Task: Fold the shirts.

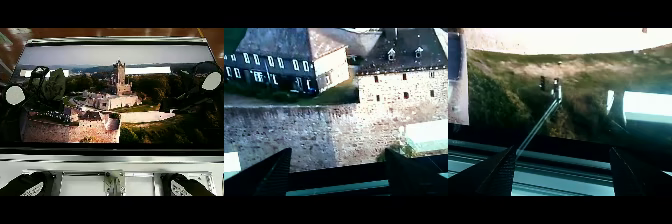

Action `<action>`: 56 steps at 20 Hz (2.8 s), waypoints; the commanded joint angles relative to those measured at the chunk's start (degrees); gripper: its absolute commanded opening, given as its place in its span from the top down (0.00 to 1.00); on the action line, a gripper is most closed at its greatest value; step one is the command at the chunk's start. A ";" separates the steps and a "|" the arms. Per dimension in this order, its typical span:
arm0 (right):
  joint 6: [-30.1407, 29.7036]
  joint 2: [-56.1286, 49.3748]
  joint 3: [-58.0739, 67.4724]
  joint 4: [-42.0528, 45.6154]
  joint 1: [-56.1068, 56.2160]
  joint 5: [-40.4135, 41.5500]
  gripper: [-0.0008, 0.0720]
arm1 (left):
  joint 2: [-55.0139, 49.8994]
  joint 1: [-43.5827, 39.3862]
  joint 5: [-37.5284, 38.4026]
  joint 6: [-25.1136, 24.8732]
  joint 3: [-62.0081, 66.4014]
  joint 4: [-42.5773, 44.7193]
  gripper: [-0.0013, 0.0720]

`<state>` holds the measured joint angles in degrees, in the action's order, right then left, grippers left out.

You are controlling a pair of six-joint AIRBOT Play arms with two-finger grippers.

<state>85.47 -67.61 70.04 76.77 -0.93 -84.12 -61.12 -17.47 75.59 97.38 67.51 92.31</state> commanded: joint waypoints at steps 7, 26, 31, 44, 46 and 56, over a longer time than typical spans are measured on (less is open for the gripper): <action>0.02 -0.02 0.07 0.00 0.04 0.00 0.04 | 0.04 0.07 -0.02 -0.02 -0.02 0.00 0.04; 0.02 -0.02 0.07 0.00 0.02 0.00 0.04 | 0.04 0.07 -0.02 -0.02 -0.02 0.00 0.04; 0.07 -0.02 0.07 -0.46 0.04 -1.11 0.04 | 0.02 0.07 -0.92 0.00 -0.02 0.00 0.04; 0.02 -0.04 0.04 -3.17 0.04 -1.92 0.04 | -10.60 8.55 -10.67 6.80 5.05 12.35 0.01; -0.07 -0.04 0.04 -3.15 0.04 -1.25 0.04 | -18.21 15.98 -10.21 6.88 11.32 9.84 0.01; -0.20 -0.09 0.04 -3.45 0.04 4.39 0.04 | -47.56 26.45 -11.96 12.44 31.93 6.91 0.01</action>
<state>85.30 -67.68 70.04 73.45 -0.93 -81.21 -102.74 7.77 66.37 108.38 96.25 99.59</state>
